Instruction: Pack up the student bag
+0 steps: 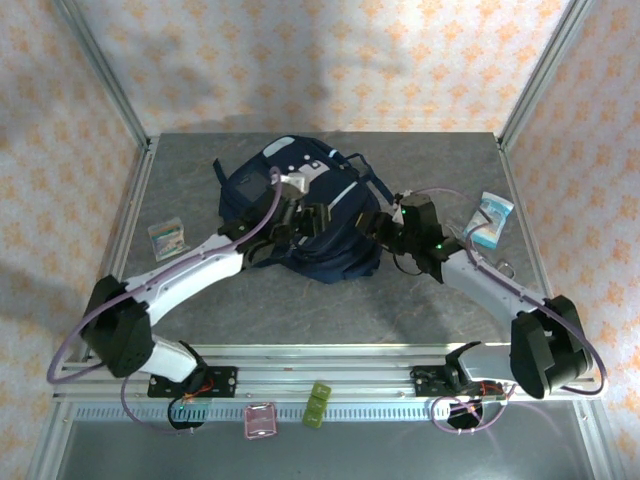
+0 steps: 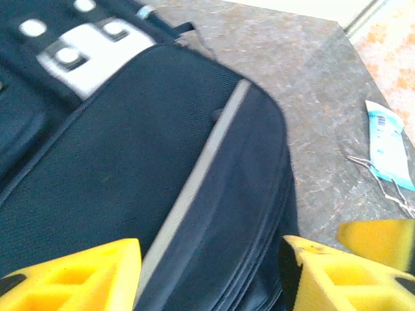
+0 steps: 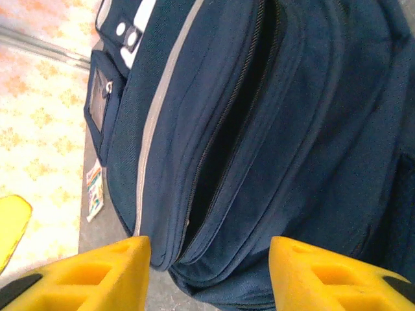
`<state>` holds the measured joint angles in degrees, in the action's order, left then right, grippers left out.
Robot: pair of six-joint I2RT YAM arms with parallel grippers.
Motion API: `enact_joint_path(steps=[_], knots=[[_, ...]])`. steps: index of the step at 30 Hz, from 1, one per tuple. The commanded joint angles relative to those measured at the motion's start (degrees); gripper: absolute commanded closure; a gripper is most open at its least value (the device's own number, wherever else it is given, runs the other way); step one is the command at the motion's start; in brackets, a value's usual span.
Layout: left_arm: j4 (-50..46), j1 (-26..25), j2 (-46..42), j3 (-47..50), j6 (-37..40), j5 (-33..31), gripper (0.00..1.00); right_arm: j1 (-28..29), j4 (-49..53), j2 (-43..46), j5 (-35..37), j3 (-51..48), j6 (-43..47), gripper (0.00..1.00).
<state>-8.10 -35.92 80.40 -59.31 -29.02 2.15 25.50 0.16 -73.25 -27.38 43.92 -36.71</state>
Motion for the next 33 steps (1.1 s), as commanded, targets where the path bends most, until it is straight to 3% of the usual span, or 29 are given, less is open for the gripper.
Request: enact_joint_path(steps=[1, 8, 18, 21, 23, 25, 33], knots=[[3.29, 4.2, -2.93, 6.12, -7.16, -1.91, 0.37, 2.0, -2.11, 1.21, 0.03, 0.02, 2.87, 0.51], [9.27, 11.18, 0.02, 10.18, -8.08, 1.91, 0.33, 4.86, -6.93, 0.65, -2.5, 0.64, 3.29, 0.55], [10.39, 13.25, 10.43, 4.86, -7.01, 6.59, 0.35, 5.88, -8.15, 3.15, -2.96, -0.89, 2.99, 0.57], [11.7, 13.25, 11.92, 4.39, -7.23, 9.73, 0.53, 6.11, -7.76, 2.87, -3.74, -0.86, 4.23, 0.62], [12.48, 13.32, 11.99, 4.21, -7.69, 11.57, 0.83, 7.23, -5.0, 1.55, -2.69, -0.01, 6.29, 0.63], [12.62, 13.32, 11.74, 3.94, -8.39, 13.11, 1.0, 9.43, -1.88, -0.31, -0.42, 1.04, 8.11, 0.63], [17.25, 13.09, 6.95, 5.32, -17.46, 19.17, 1.0, 19.33, -1.49, -7.59, 9.49, 3.98, 7.46, 0.55]])
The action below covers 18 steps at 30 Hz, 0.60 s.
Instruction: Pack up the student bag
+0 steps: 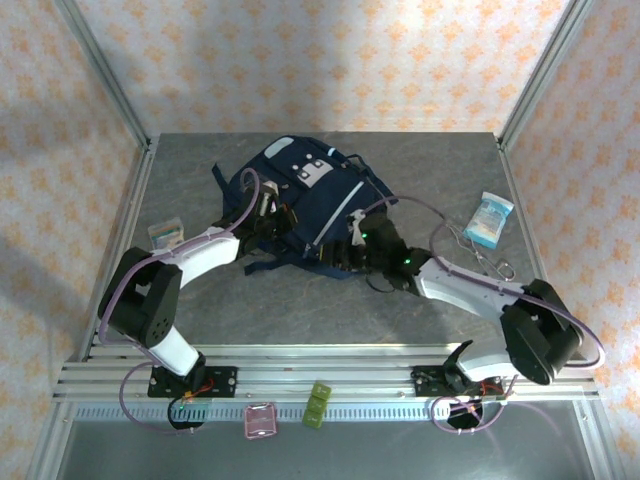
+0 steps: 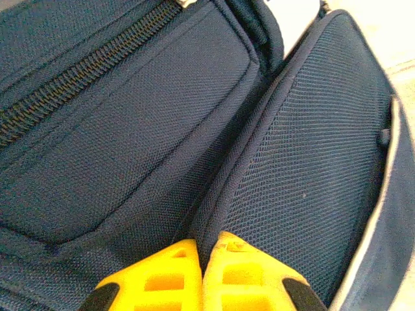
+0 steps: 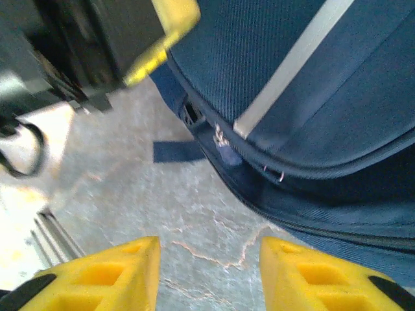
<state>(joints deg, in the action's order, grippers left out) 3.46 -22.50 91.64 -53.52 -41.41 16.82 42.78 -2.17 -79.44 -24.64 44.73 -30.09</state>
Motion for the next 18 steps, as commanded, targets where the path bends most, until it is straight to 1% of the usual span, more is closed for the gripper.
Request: enact_joint_path(steps=[1, 5, 9, 14, 16, 18], knots=[[6.96, -0.35, -5.05, 0.1, -6.78, 4.92, 1.0, 2.66, 0.78, -2.27, 8.78, 3.71, 0.42, 0.55], [10.46, -1.24, -6.98, 0.84, -10.92, 5.92, 1.0, 3.18, -0.56, -5.22, 14.84, 4.72, -2.18, 0.52], [10.2, -2.57, -7.09, 0.06, -11.13, 5.6, 1.0, 3.62, -1.29, -8.38, 16.93, 7.98, -2.88, 0.53], [12.31, -3.19, -7.25, 1.2, -12.62, 6.21, 1.0, 4.39, 3.46, -11.87, 22.95, 13.47, -5.02, 0.53], [13.18, -3.42, -7.18, 1.35, -13.09, 6.55, 1.0, 4.45, 5.85, -13.86, 24.76, 15.45, -6.28, 0.55], [13.36, -3.55, -6.86, 1.32, -13.35, 6.8, 1.0, 4.65, 7.48, -15.06, 25.88, 16.81, -7.31, 0.61]])
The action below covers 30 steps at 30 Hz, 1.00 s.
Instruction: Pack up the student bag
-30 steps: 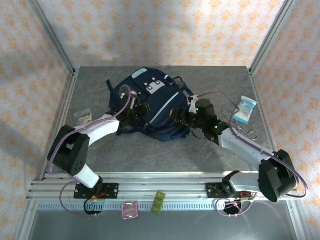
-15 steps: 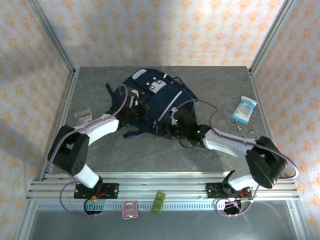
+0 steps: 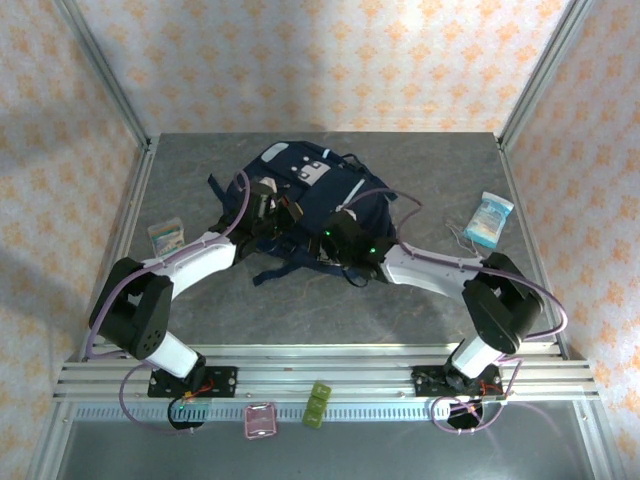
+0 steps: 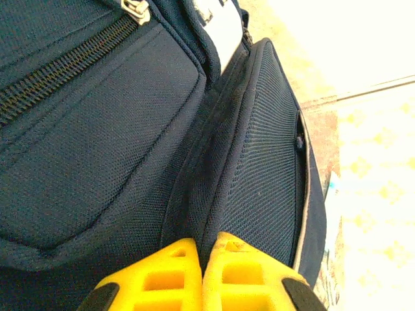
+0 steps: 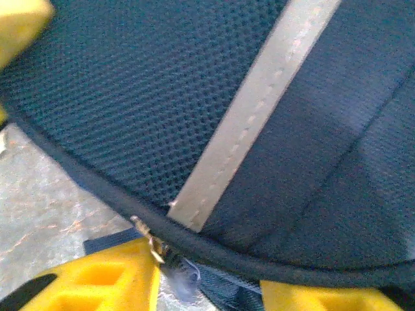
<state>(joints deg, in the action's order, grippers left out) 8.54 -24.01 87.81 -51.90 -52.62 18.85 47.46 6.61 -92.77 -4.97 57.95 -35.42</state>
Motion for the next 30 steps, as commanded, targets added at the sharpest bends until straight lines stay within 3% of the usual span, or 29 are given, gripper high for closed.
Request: enact_joint_path(steps=[1, 5, 9, 12, 25, 30], knots=[[8.56, -2.08, -2.92, -0.18, -2.22, 5.03, 1.0, 0.15, -0.99, -1.89, 7.17, 3.73, -2.55, 0.65], [8.6, -2.03, -2.99, 0.1, -2.07, 4.55, 1.0, 0.42, 0.88, -1.67, 9.6, 3.81, -3.19, 0.8], [7.11, -1.65, -2.73, -0.7, -0.38, 3.76, 1.0, 0.47, 2.96, 0.09, 9.86, 2.97, -1.46, 0.86], [5.44, -1.15, -2.64, -0.99, 1.06, 2.45, 1.0, 0.53, 5.75, 0.96, 9.23, 2.79, 0.6, 1.0], [-0.79, 2.06, -3.3, -0.48, 7.77, -0.98, 1.0, -3.47, 13.9, 9.08, 11.46, -3.46, 4.24, 0.99], [-1.04, 2.09, -2.91, -0.49, 8.43, -0.69, 1.0, -4.17, 16.62, 7.8, 13.13, -1.54, 7.49, 1.0]])
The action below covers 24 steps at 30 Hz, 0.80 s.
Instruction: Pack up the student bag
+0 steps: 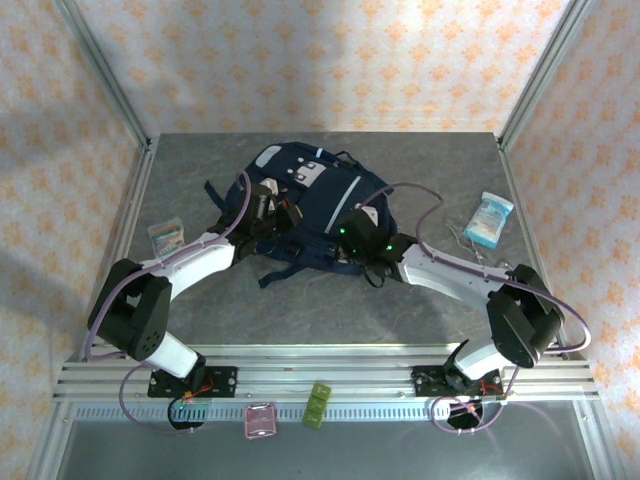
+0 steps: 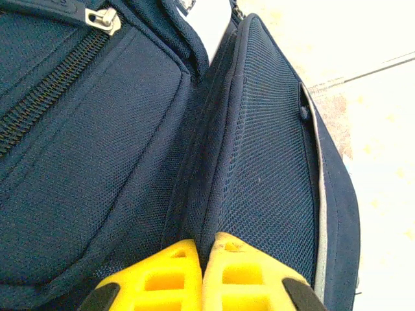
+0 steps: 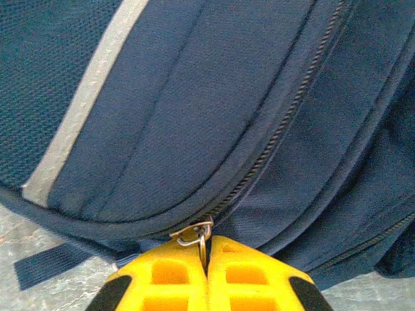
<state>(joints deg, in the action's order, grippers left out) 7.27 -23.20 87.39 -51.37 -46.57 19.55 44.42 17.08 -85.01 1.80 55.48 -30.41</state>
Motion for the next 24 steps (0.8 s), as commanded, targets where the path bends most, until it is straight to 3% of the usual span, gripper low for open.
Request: enact_joint_path(steps=[1, 9, 15, 24], knots=[[0.0, 1.27, -2.55, -1.01, 2.74, -1.68, 1.0, -1.55, 6.94, -0.32, 6.7, 1.35, 2.92, 1.0], [-4.22, 1.68, -2.6, -1.72, 7.81, -5.33, 1.0, -6.52, 6.33, -0.07, 11.26, 2.11, 10.64, 1.0], [-4.75, 2.87, -1.51, -3.04, 11.38, -7.78, 1.0, -3.2, 3.09, 0.46, 3.26, 0.52, 16.18, 1.0], [-8.33, 5.64, 2.43, -12.31, 21.3, -12.42, 1.0, 6.97, -4.23, -4.06, -11.26, 3.59, 14.65, 1.0]])
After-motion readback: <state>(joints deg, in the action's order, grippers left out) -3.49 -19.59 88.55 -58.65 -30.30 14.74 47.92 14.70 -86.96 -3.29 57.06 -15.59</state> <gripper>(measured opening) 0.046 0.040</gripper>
